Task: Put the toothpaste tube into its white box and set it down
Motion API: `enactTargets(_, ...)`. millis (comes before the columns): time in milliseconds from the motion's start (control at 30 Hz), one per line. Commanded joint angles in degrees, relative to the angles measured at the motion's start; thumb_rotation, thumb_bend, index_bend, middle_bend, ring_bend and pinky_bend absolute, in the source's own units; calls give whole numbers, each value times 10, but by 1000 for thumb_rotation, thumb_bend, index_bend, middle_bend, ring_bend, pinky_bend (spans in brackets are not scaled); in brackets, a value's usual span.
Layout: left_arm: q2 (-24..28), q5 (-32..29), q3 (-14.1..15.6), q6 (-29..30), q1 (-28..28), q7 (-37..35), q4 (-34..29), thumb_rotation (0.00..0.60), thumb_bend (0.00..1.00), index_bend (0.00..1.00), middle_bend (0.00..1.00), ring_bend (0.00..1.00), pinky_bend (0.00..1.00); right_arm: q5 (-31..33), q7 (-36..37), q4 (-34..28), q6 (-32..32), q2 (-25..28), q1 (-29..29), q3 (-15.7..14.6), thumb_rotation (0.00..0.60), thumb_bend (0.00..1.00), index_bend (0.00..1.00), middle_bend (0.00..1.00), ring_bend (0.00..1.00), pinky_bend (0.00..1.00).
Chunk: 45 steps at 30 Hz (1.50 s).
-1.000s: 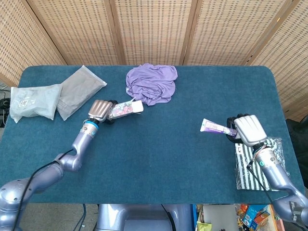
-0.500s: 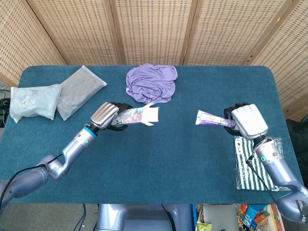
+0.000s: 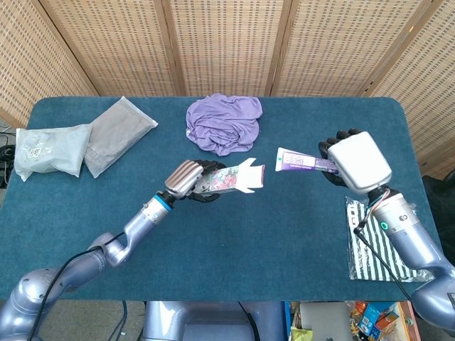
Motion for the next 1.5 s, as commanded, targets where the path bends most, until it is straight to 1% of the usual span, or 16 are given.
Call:
enactTargets(33,-34,-14,-14,13,-8,-22,34,600,528,549,527,490,544,20,-48,-32,-25,21,23,4,600,556,617,616,488,498)
enactTargets(100,-52,-24,-24,18,-9,-44,48,600,527,549,527,490,542,32,-69,-41,-33,21,34,3,600,558,617,616,488,498)
enactTargets(200,-71,-32,-30,21,-13,-64,69,600,527,550,527,490,539,47,-99,-50,-42,20,50,2,600,569,621,619,492,498)
enactTargets(300,-82,-33,-28,20,-17,-75,85,600,527,552,527,490,539,64,-119,-59,-45,21,64,6,600,585,622,620,493,498)
enactTargets(400,-87,-30,-25,22,-19,-80,93,600,529,556,527,490,539,82,-134,-65,-46,25,77,11,600,593,622,621,493,498)
enactTargets(700,-89,-31,-26,33,-26,-79,92,600,539,557,527,490,539,136,-172,-86,-54,44,114,23,600,600,622,622,495,498)
enactTargets(833,-76,-32,-31,45,-30,-69,67,600,540,556,527,490,539,180,-204,-93,-60,44,141,19,600,600,622,622,495,497)
enactTargets(1033,-51,-37,-40,49,-33,-47,23,600,540,557,527,490,539,211,-241,-109,-54,50,164,9,600,601,624,624,496,498)
enactTargets(1233,-28,-42,-44,49,-30,-28,-10,600,551,557,527,490,539,225,-254,-117,-48,55,176,1,600,601,628,626,497,498)
enactTargets(1500,-5,-46,-50,44,-33,-6,-47,600,551,556,527,490,539,228,-277,-129,-50,59,193,-13,600,604,628,627,498,498)
